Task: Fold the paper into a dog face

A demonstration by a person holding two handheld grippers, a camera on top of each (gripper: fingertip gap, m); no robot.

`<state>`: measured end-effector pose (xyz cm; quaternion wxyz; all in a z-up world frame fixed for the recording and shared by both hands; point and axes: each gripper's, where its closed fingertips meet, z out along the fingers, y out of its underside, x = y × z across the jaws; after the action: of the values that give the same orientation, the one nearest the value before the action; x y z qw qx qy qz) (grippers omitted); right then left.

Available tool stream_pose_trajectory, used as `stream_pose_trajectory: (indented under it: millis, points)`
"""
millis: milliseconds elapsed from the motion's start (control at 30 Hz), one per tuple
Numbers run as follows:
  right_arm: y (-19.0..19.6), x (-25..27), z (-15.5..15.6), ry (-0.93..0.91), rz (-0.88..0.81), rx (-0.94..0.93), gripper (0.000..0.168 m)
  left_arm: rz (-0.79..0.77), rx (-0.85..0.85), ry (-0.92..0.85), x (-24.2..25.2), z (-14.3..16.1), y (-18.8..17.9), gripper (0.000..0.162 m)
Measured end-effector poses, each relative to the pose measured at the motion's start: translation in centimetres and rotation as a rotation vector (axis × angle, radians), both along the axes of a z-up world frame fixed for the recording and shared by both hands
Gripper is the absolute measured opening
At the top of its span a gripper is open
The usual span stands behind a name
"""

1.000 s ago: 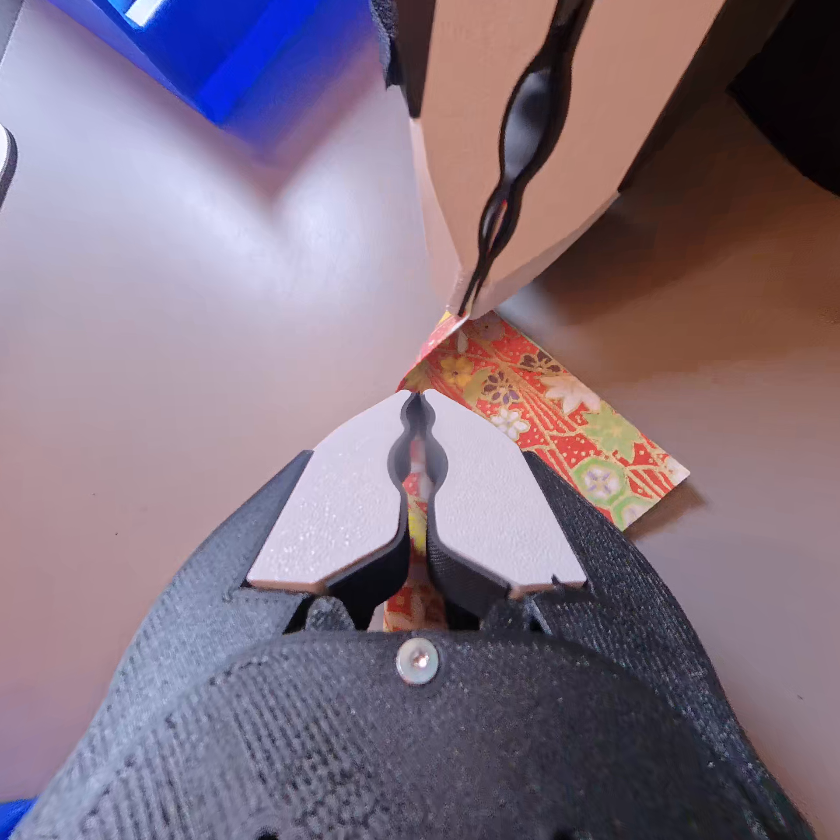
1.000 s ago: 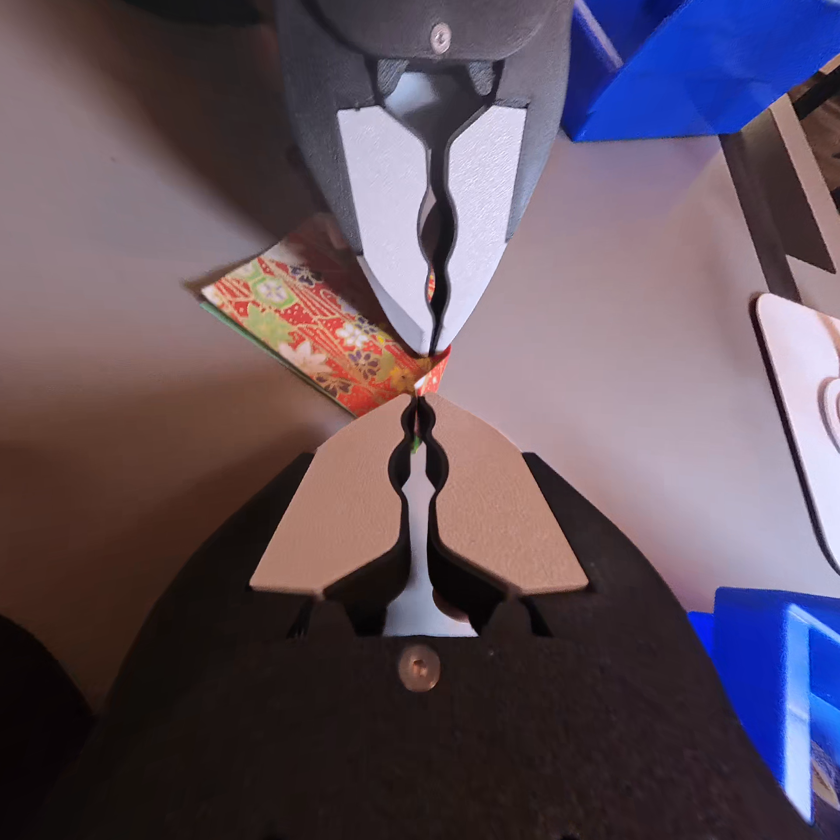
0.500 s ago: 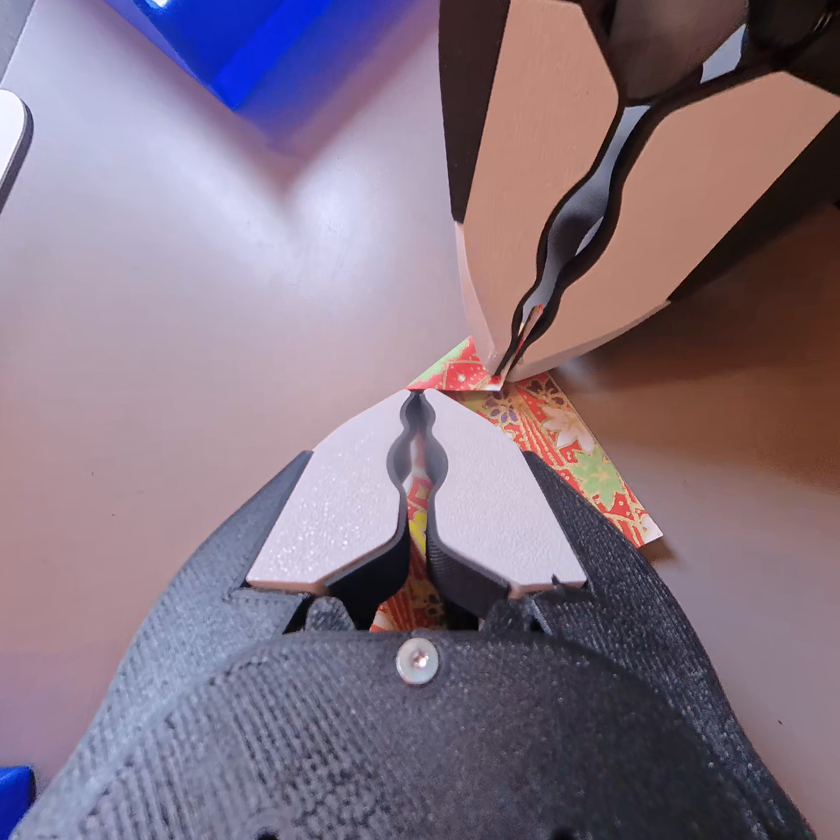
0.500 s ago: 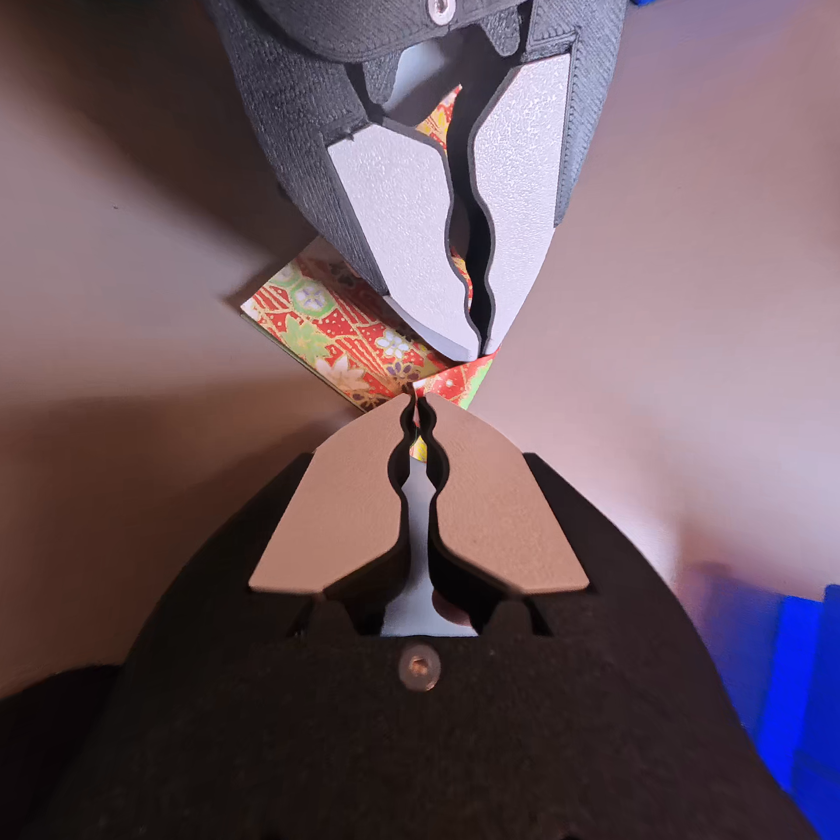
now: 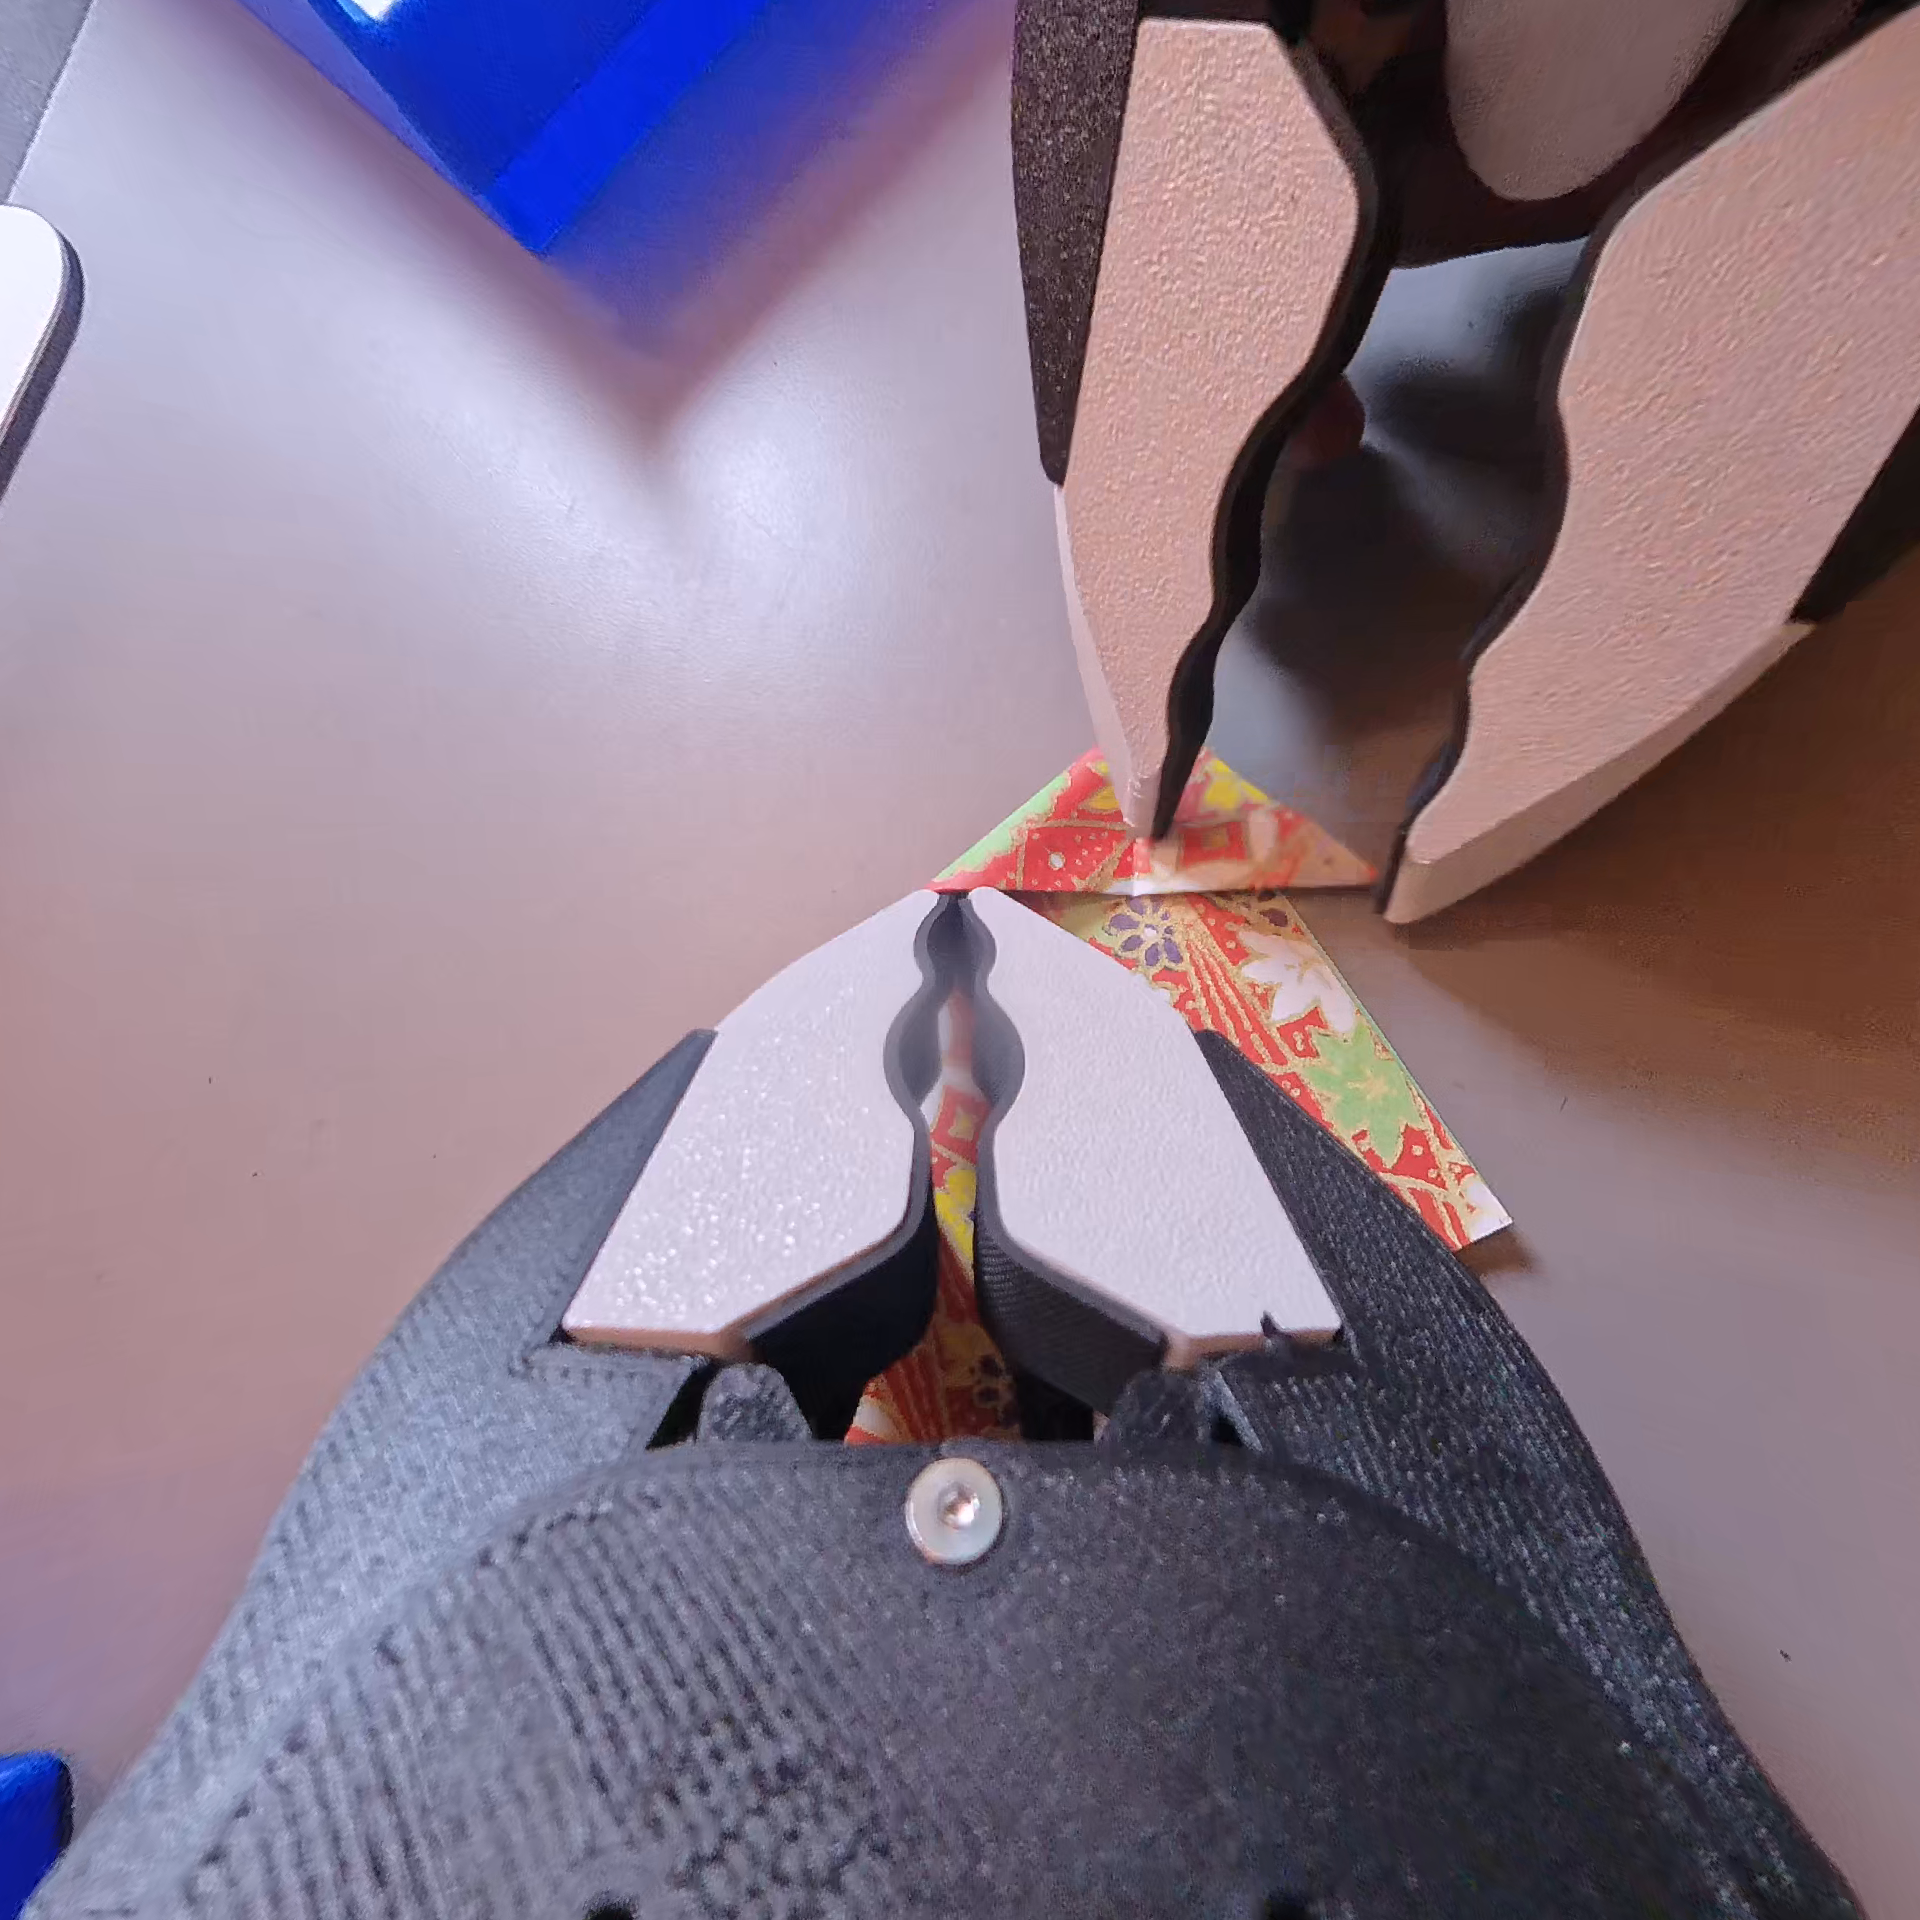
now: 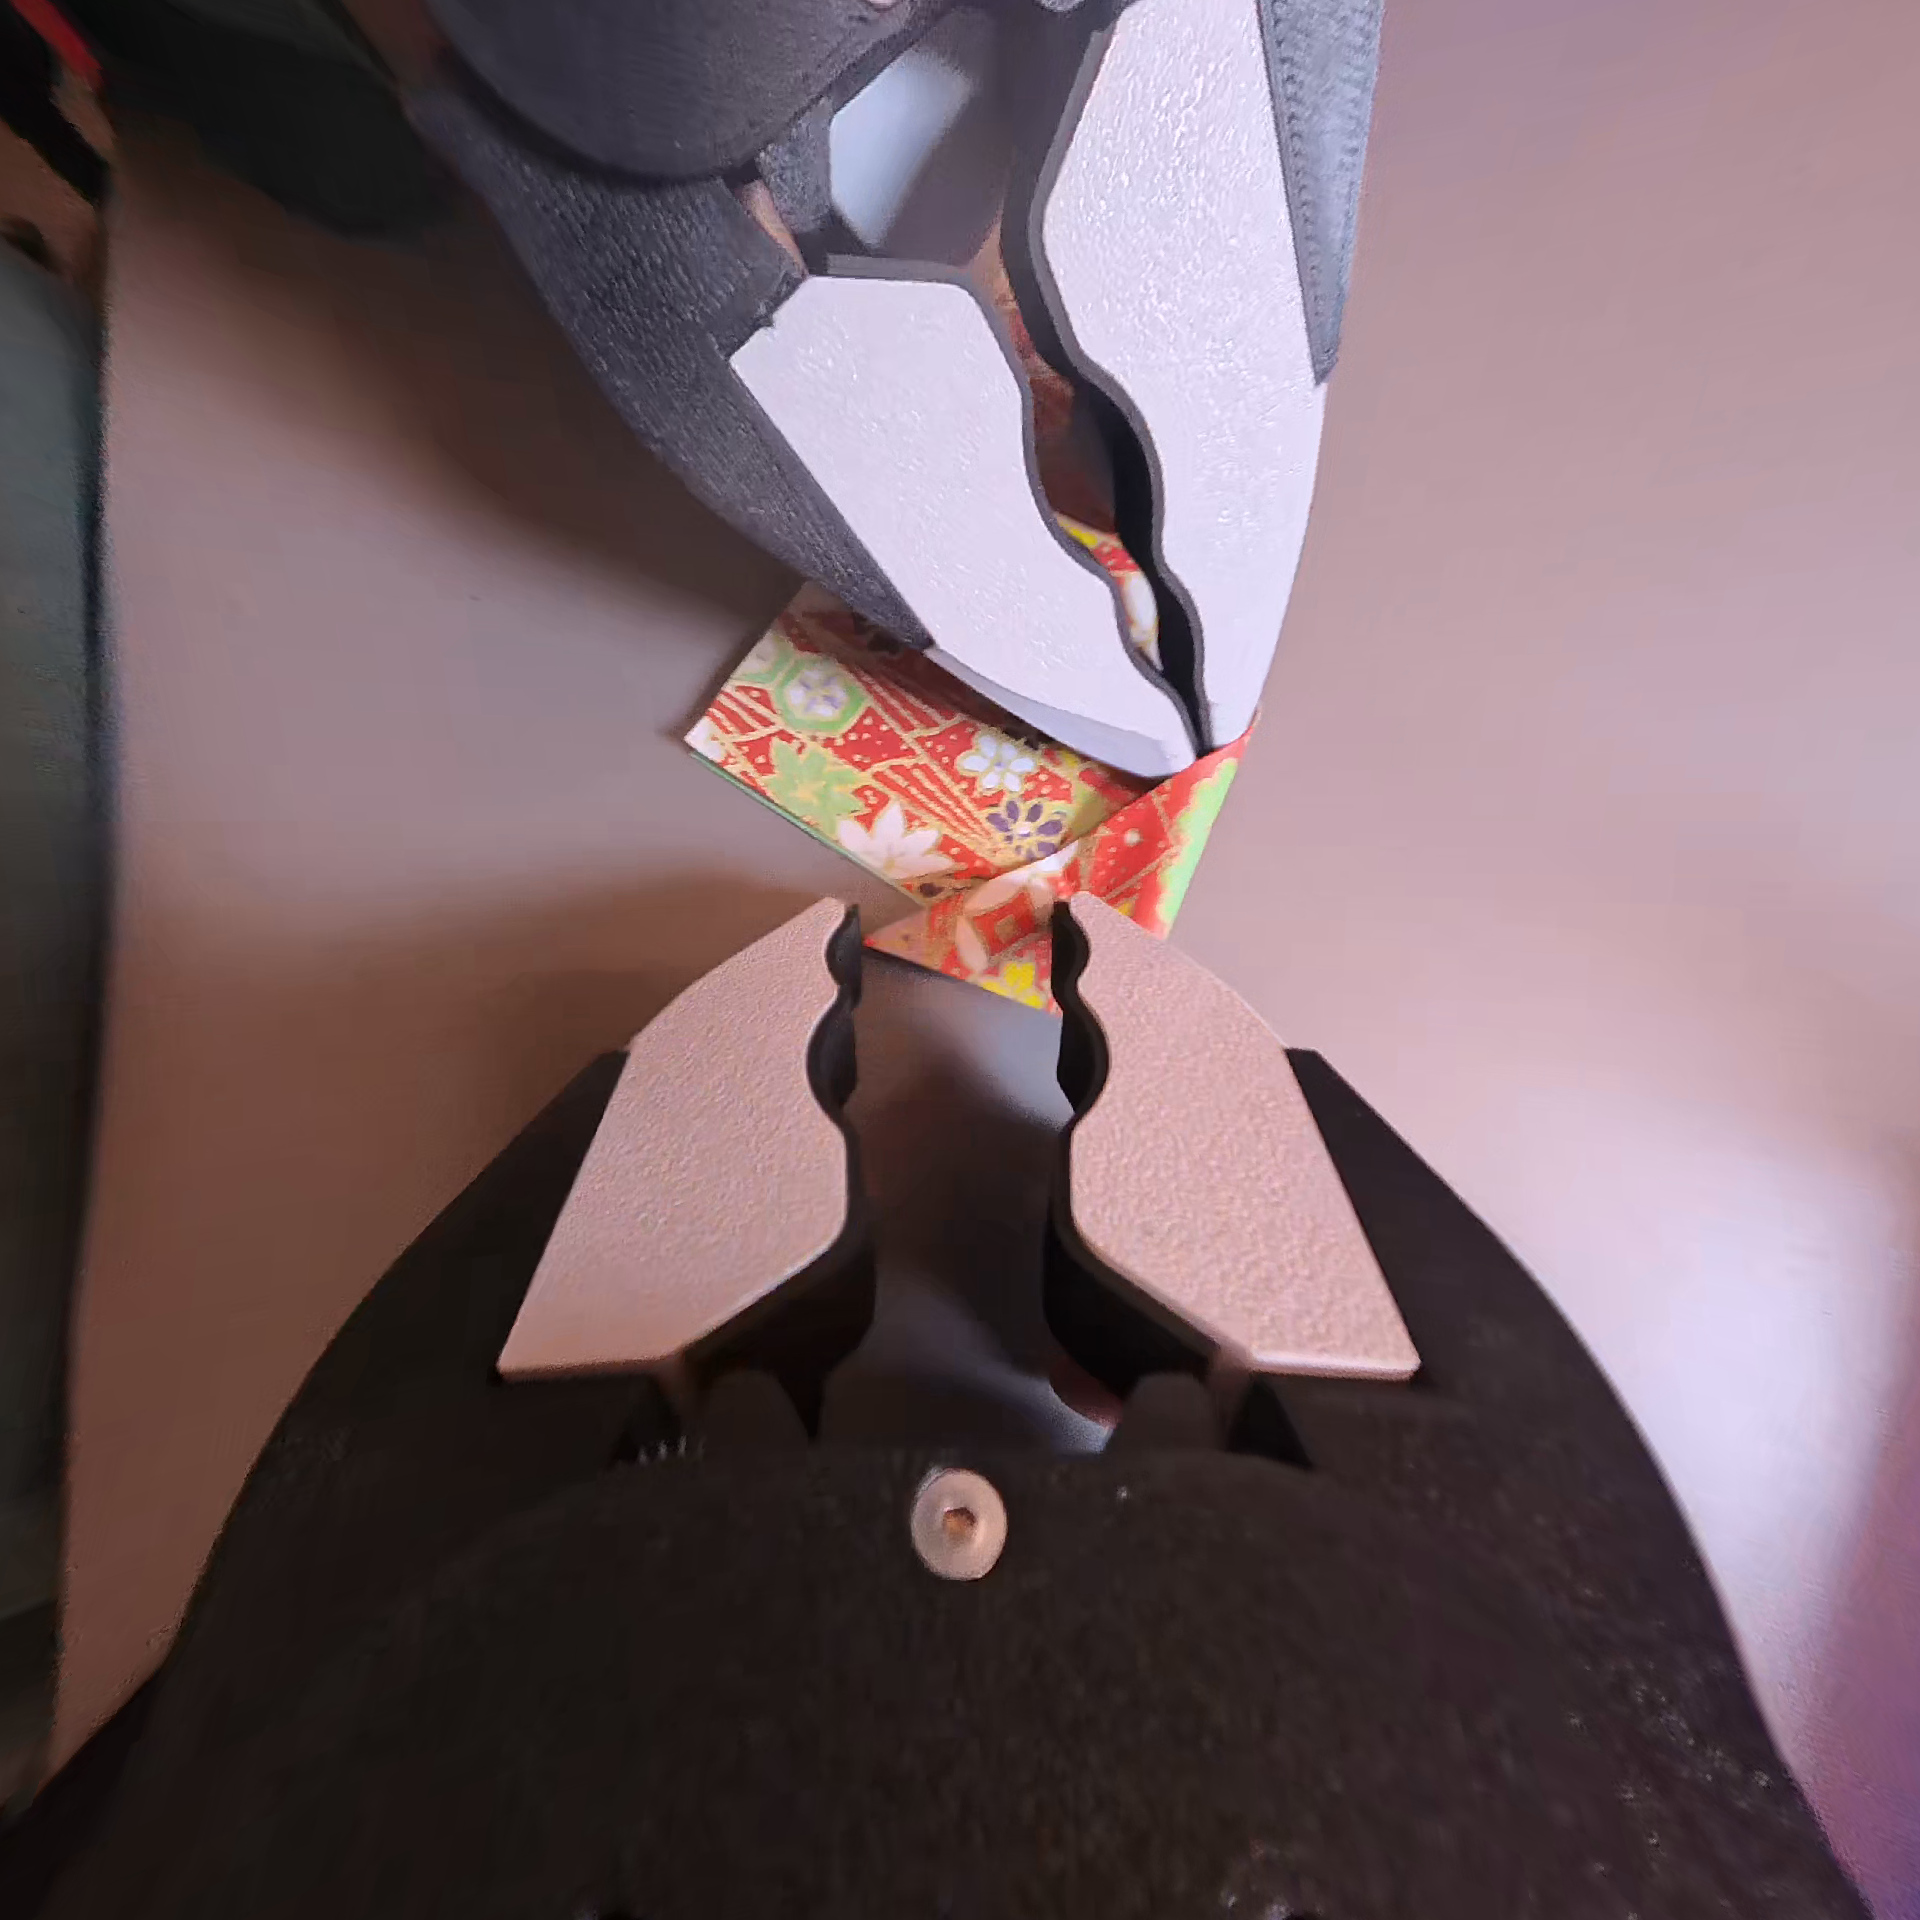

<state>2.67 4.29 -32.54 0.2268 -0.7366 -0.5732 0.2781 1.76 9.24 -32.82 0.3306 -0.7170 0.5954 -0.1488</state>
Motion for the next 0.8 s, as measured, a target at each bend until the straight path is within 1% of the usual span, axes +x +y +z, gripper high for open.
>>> stream_pose_trajectory:
  millis: [133, 267, 433, 600, 667, 767, 800]
  points:
    - [-0.5, 0.1, 0.1, -0.001, 0.024, -0.054, 0.040, 0.003, -0.012, -0.007, 0.0, 0.0, 0.0, 0.000]
    - [-0.3, 0.1, 0.2, 0.020, 0.010, -0.083, 0.037, 0.006, -0.024, -0.018, 0.0, 0.0, 0.0, 0.000]
    - [-0.3, 0.1, 0.1, -0.001, 0.010, -0.064, 0.037, -0.004, -0.080, -0.060, -0.1, 0.3, -0.3, 0.000]
    - [-0.1, 0.1, 0.1, 0.007, 0.006, -0.073, 0.034, 0.003, -0.089, -0.201, 0.0, 3.1, 0.3, 0.000]
    - [-0.1, 0.1, 0.1, 0.001, 0.008, -0.072, 0.033, -0.004, -0.077, -0.177, 0.3, 2.8, 0.6, 0.000]
    - [0.0, 0.1, 0.0, -0.004, 0.006, -0.064, 0.032, -0.046, -0.060, -0.067, 0.6, 0.9, 0.4, 0.000]
    - [0.0, 0.1, 0.0, -0.001, 0.003, -0.062, 0.032, -0.057, -0.030, -0.036, 0.5, 0.5, 0.5, 0.000]
